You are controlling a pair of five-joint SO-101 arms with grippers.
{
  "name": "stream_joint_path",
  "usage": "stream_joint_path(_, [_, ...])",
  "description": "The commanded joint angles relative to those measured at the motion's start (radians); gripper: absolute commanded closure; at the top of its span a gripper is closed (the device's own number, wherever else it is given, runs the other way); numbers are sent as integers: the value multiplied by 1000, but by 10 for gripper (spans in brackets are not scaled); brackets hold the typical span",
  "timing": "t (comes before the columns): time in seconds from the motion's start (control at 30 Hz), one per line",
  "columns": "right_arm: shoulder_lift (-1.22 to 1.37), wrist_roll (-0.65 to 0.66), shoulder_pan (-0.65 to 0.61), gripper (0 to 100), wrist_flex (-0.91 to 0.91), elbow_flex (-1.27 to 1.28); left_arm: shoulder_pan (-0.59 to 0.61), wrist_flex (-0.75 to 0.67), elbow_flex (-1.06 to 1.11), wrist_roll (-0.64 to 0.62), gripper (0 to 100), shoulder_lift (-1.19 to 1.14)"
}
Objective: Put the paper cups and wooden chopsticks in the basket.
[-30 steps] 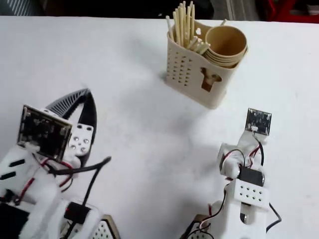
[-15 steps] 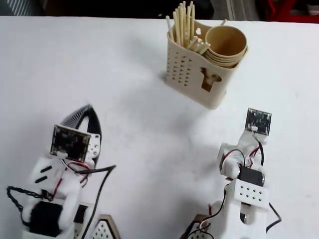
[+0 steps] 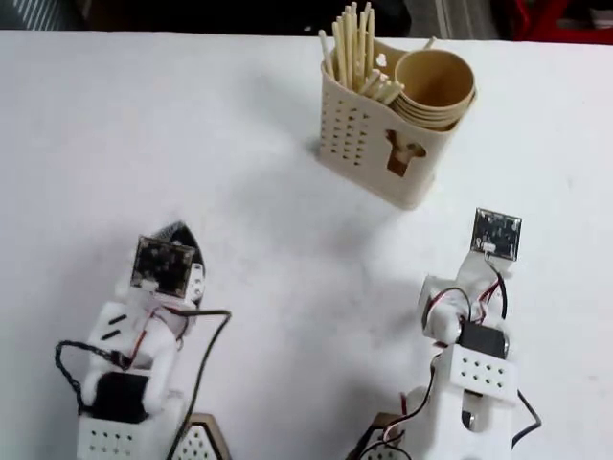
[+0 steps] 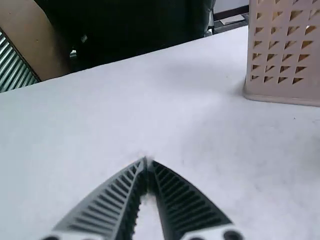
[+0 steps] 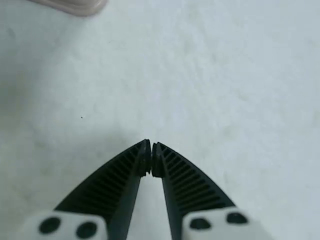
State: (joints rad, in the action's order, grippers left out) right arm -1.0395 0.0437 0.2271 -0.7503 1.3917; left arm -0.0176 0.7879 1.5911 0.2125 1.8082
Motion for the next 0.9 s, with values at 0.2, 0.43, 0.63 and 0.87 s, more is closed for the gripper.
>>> stream_joint_path(0.2, [-47,3,-44,981,-27,-14,5,-25,103,-3,972,10])
stream_joint_path(0.43, [-395,2,-84,981,-236,32,5,137,103,-3,972,10])
stream_joint_path(0.63, [-774,2,-124,981,-259,195,5,232,103,-9,974,10])
stream_joint_path(0.87, [-730,3,-171,981,-263,183,5,247,103,-11,975,10])
